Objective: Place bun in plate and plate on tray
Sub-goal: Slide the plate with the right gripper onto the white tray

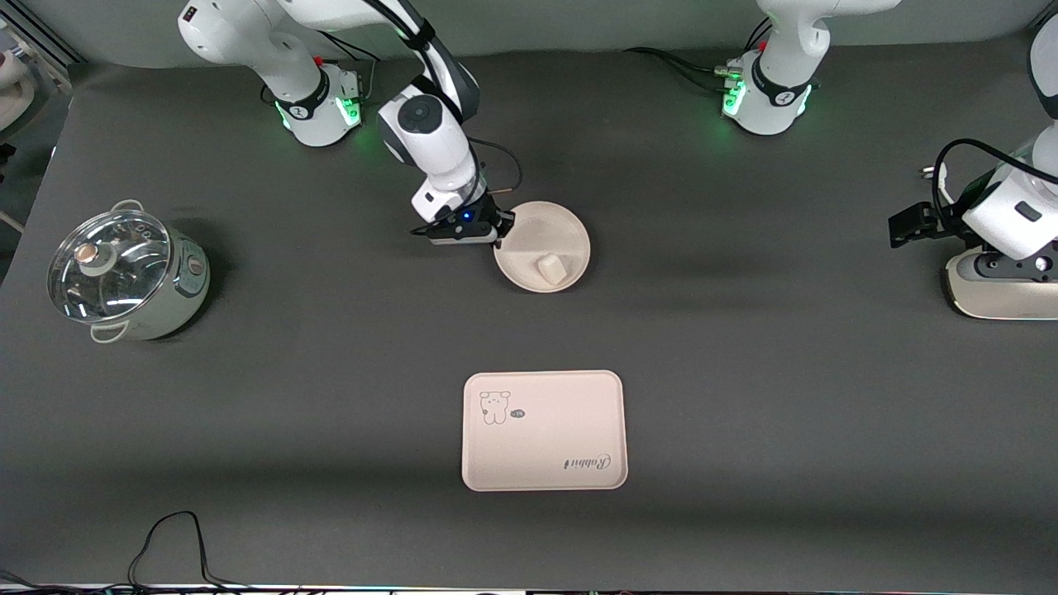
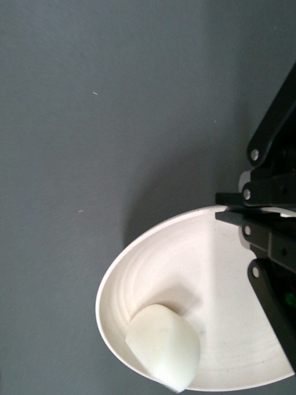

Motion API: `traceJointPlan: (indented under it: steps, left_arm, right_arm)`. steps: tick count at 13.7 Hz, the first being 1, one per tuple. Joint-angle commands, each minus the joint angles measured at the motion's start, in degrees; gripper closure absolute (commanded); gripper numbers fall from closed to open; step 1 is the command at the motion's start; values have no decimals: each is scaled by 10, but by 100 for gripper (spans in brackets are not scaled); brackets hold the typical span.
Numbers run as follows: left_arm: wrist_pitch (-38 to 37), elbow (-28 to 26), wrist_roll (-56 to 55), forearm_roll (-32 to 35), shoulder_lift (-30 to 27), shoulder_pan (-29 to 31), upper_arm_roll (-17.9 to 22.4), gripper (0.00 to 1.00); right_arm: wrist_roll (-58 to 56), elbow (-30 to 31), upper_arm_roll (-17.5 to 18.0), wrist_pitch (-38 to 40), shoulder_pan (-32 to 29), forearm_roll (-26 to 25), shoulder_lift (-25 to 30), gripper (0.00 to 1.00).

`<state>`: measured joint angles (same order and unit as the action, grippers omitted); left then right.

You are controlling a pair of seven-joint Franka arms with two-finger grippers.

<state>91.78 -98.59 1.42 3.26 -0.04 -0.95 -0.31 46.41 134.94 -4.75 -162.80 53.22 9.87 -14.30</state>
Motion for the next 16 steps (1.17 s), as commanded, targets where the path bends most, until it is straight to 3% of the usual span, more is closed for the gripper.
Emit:
traceJointPlan:
  steps: [1,5,8,11,14,16]
  left_arm:
    - [-13,9,9,8,1,-5,2,0]
    - [-13,9,9,8,1,-5,2,0]
    - [-13,9,9,8,1,-5,2,0]
    - [-13,9,9,8,1,-5,2,0]
    - [-13,9,9,8,1,-5,2,0]
    - [-13,9,9,8,1,-5,2,0]
  right_arm:
    - [-32,-17,2,73,-17,5,63,100]
    - [-55,-45,3,107,-28,8,88,100]
    - [-56,-121,1,107,-48,8,22,100]
    - [-82,-240,1,117,-88,8,-72,100]
    - [-104,-405,3,193,-133,10,-169,100]
    - [-107,-514,3,238,-162,43,-228,100]
